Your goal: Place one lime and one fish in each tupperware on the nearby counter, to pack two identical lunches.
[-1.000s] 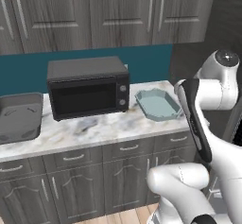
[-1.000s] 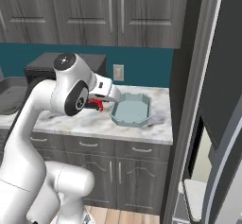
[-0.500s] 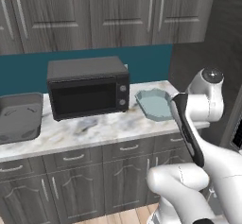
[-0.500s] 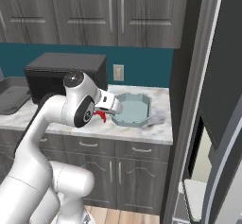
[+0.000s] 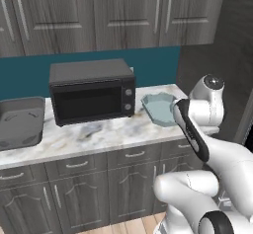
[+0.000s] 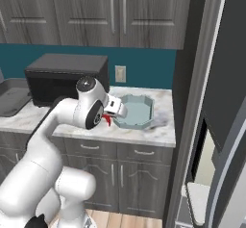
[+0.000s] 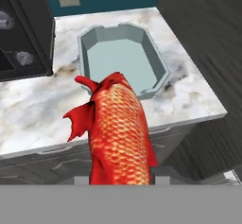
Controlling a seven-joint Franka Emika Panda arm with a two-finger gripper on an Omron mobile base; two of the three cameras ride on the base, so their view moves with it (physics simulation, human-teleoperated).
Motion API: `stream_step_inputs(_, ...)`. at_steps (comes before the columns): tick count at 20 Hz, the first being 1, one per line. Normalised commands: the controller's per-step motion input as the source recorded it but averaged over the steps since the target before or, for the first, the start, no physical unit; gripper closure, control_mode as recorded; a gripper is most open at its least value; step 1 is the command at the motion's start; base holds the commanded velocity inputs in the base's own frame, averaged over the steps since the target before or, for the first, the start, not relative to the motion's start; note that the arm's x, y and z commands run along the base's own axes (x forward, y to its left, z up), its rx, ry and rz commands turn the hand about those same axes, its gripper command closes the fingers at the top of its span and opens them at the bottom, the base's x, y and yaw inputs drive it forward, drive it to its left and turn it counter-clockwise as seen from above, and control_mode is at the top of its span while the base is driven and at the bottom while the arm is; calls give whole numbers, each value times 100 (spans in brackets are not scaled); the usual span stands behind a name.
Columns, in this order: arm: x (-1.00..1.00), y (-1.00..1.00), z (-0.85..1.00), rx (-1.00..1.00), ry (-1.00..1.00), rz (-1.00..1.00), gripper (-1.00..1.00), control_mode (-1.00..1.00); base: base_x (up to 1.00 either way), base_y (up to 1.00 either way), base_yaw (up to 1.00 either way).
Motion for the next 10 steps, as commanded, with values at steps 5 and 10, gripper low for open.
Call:
stream_step_inputs(5,47,-7,0,1,12,0,100,-100,0,0,0)
stream_step_inputs(10,43,-21,-10,0,5,0,100,-100,0,0,0)
